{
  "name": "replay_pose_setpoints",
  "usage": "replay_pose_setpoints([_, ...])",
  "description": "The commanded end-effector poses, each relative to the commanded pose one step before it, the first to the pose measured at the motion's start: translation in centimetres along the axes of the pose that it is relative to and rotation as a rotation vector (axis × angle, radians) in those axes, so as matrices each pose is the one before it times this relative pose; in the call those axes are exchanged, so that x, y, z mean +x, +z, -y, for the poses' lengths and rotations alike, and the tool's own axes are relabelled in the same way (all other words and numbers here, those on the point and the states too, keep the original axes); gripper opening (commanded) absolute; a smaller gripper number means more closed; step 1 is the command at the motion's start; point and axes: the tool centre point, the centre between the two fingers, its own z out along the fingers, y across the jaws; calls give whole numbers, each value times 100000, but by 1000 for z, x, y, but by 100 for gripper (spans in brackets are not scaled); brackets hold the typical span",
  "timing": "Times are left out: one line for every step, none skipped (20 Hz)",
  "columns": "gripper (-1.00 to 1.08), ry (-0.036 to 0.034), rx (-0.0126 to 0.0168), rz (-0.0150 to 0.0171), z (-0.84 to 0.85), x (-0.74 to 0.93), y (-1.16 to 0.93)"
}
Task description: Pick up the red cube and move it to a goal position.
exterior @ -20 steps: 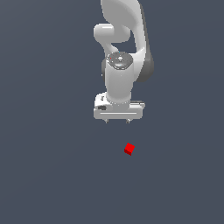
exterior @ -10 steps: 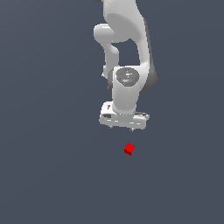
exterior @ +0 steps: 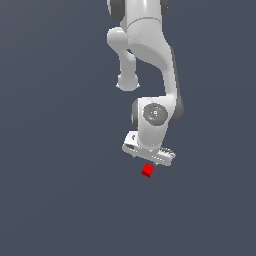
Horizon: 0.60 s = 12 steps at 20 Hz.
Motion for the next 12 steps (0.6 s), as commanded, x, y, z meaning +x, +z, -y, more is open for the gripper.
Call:
replay_pose_setpoints([100, 4980, -160, 53, 742, 534, 1391])
replay_pose_setpoints([100, 1664, -52, 58, 263, 178, 482])
replay_pose_setpoints([100, 1552, -46, 55, 244, 169, 447])
replay_pose_setpoints([100, 1435, -41, 53, 225, 159, 412])
replay_pose_setpoints([100, 1318, -36, 50, 206, 149, 376])
replay_pose_setpoints([100, 1194, -31, 46, 187, 136, 340])
replay_pose_setpoints([100, 1069, -27, 42, 167, 124, 304])
replay_pose_setpoints([100, 946, -23, 38, 147, 111, 268])
replay_pose_setpoints([100, 826, -19, 34, 128, 99, 233])
replay_pose_setpoints([100, 708, -16, 30, 111, 87, 198])
replay_pose_setpoints([100, 597, -12, 26, 92, 77, 165])
replay_pose_setpoints([100, 488, -9, 22, 75, 66, 133])
